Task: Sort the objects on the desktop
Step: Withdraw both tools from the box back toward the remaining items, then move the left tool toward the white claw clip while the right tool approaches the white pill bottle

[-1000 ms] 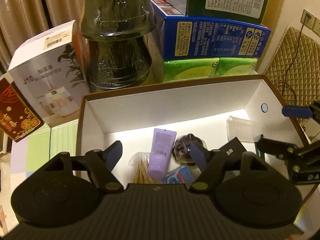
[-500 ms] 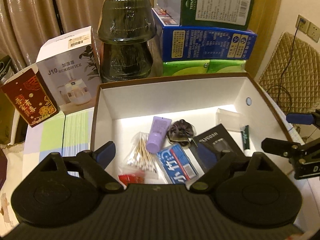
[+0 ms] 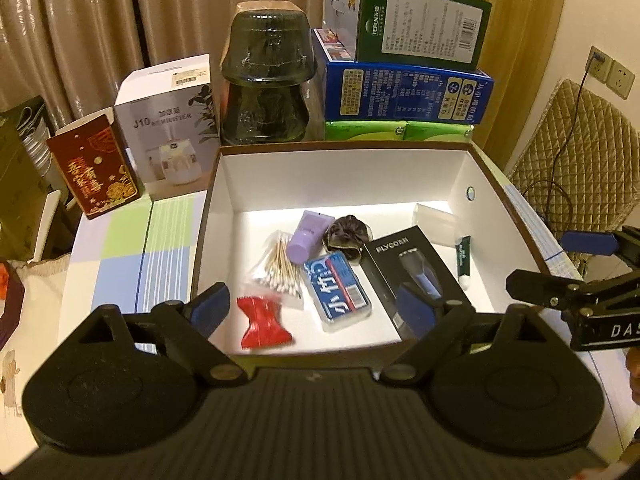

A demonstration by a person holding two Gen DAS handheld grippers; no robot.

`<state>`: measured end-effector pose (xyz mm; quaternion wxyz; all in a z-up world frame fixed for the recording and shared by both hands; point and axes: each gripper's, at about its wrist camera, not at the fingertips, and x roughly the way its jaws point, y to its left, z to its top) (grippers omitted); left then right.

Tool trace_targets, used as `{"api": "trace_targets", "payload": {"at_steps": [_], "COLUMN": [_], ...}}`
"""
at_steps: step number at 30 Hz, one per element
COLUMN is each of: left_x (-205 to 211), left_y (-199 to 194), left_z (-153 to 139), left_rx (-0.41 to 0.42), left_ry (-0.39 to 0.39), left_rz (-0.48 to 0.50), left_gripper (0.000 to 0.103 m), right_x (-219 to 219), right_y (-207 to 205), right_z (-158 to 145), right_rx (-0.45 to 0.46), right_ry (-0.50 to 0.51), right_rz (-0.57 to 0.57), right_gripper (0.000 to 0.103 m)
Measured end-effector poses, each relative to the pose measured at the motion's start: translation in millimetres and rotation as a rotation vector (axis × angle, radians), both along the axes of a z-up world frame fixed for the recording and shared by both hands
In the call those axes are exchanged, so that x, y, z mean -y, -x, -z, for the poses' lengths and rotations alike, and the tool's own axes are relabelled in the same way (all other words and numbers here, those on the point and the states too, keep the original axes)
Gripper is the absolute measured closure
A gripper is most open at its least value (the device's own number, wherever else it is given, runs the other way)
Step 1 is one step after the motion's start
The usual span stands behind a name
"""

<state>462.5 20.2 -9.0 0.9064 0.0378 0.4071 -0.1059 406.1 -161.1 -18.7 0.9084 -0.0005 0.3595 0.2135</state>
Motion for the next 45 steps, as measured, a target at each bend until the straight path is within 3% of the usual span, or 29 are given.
{"api": "trace_targets", "payload": {"at_steps": [19, 29, 45], "left_x": [-3.3, 5.2, 8.1], "left_y": [102.1, 147.6, 183.6], "left_z": [-9.8, -1.1, 21.4], "left_rx": [-0.001, -0.029, -0.093], "left_ry": [0.028, 0.021, 0.010], "left_rz": [-0.034, -0.038, -0.054], "left_gripper": [0.015, 0.015, 0.015], "right_x": [8.6, 15.3, 19.9], "right_y": [90.7, 133.3, 175.1], "right_z": [-14.4, -9.8, 13.7], "right_rx": [0.006, -0.013, -0.079], "right_ry": [-0.020, -0.020, 0.007], "right_rz": [-0.061, -0.090, -0.140], "right_gripper": [0.002, 0.002, 0.002]}}
